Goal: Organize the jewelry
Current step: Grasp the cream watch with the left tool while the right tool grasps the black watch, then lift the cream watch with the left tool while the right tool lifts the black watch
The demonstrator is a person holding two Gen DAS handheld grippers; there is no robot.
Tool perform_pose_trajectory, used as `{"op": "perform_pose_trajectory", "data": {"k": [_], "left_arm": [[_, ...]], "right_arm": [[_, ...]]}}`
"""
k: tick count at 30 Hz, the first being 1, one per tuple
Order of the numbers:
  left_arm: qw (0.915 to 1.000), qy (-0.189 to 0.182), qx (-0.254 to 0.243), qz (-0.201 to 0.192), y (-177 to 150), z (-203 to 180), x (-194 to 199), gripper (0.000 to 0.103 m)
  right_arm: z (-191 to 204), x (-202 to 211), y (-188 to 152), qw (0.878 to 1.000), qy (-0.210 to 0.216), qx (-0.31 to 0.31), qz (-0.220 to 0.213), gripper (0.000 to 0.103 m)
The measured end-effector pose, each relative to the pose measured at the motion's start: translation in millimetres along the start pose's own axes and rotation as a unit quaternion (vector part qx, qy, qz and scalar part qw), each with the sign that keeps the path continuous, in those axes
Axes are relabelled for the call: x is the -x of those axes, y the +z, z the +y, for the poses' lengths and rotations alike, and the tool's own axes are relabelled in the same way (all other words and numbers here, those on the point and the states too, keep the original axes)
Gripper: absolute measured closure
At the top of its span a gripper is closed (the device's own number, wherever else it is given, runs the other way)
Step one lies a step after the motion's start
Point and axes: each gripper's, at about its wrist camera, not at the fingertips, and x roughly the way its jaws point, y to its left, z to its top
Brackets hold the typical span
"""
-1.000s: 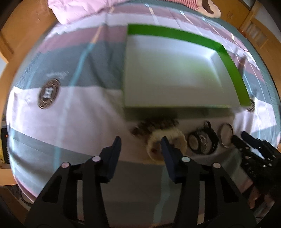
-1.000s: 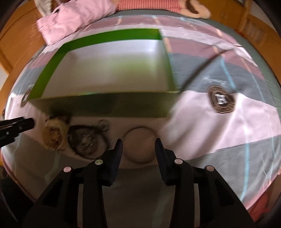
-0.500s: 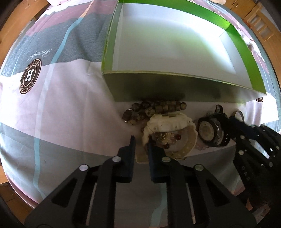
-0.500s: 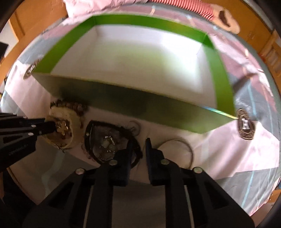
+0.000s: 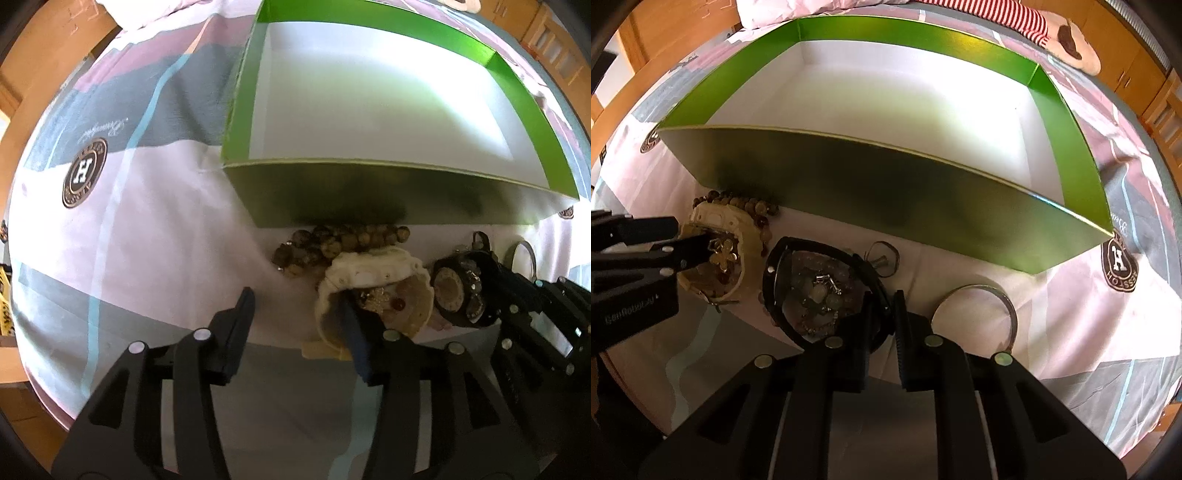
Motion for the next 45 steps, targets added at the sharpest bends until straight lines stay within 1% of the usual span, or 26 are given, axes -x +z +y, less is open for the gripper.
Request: {"op": "perform_pose_trajectory", "data": {"k": [2, 3, 4, 5, 6, 7, 9, 11, 14, 16, 19, 20, 23, 26, 29, 30, 32, 36, 38, 41, 45], "left_arm": [[1.0000, -0.002, 0.001, 0.000, -1, 1, -1, 0.055], [1.0000, -0.001, -0.002, -0.001, -1, 1, -1, 0.058], [1.0000, -0.005, -0.007, 0.000, -1, 0, -1, 0.067], [0.9999, -0.011, -0.009, 0.001, -3, 3, 0, 0.073], [0.9997, -0.023, -0.012, 0.004, -4, 3, 0, 0.089], [0.9993, -0.034, -0.012, 0.008, -5, 4, 0, 0.098], [0.9990, -0.042, -0.008, 0.013, -5, 6, 3, 0.098], [0.9980, -0.060, 0.002, 0.017, -4, 14, 7, 0.098], [0.9971, -0.076, 0.006, 0.007, 1, 22, 17, 0.098], [0.9965, -0.084, 0.002, -0.003, 0, 22, 28, 0.098], [0.9949, -0.100, -0.005, -0.012, 0, 26, 35, 0.098], [0.9944, -0.105, -0.007, -0.013, -4, 18, 47, 0.098], [0.9918, -0.127, -0.010, -0.012, -1, 22, 47, 0.098], [0.9908, -0.135, -0.010, -0.011, -2, 15, 49, 0.098], [0.9932, -0.114, -0.012, -0.017, -6, 6, 47, 0.098], [0.9948, -0.097, -0.016, -0.025, -7, 7, 49, 0.098], [0.9961, -0.078, -0.024, -0.036, -7, 6, 52, 0.098], [0.9953, -0.082, -0.031, -0.042, -7, 8, 57, 0.097], [0.9953, -0.075, -0.033, -0.051, -7, 7, 59, 0.097], [0.9956, -0.059, -0.037, -0.063, -7, 6, 61, 0.094], [0.9958, -0.048, -0.045, -0.063, -7, 0, 58, 0.092]], "right_arm": [[2, -2, 2, 1.000, -0.003, 0.006, -0.003, 0.090], [4, -1, 1, 1.000, -0.001, 0.008, -0.005, 0.091], [6, 0, -1, 1.000, 0.003, 0.009, -0.007, 0.092], [6, 0, -4, 1.000, 0.008, 0.007, -0.009, 0.093], [3, 1, -7, 1.000, 0.018, 0.001, -0.013, 0.095], [0, 5, -8, 1.000, 0.025, -0.007, -0.016, 0.096], [-11, 15, -12, 0.999, 0.038, -0.026, -0.026, 0.096], [-21, 28, -12, 0.997, 0.041, -0.041, -0.042, 0.096], [-32, 45, -13, 0.995, 0.042, -0.059, -0.065, 0.096], [-39, 52, -13, 0.994, 0.043, -0.066, -0.072, 0.096], [-44, 52, -17, 0.995, 0.033, -0.072, -0.068, 0.096], [-45, 51, -18, 0.995, 0.030, -0.073, -0.064, 0.096], [-49, 41, -12, 0.995, 0.028, -0.078, -0.050, 0.096], [-43, 40, -11, 0.996, 0.020, -0.077, -0.046, 0.096], [-43, 38, -14, 0.996, 0.009, -0.073, -0.048, 0.096], [-43, 38, -14, 0.996, 0.006, -0.072, -0.048, 0.096], [-44, 37, -14, 0.996, 0.003, -0.073, -0.048, 0.096], [-44, 35, -14, 0.996, -0.003, -0.073, -0.046, 0.096], [-43, 34, -13, 0.996, -0.004, -0.073, -0.045, 0.096], [-41, 34, -13, 0.996, -0.004, -0.070, -0.047, 0.096], [-40, 33, -14, 0.997, -0.006, -0.067, -0.049, 0.096]]}}
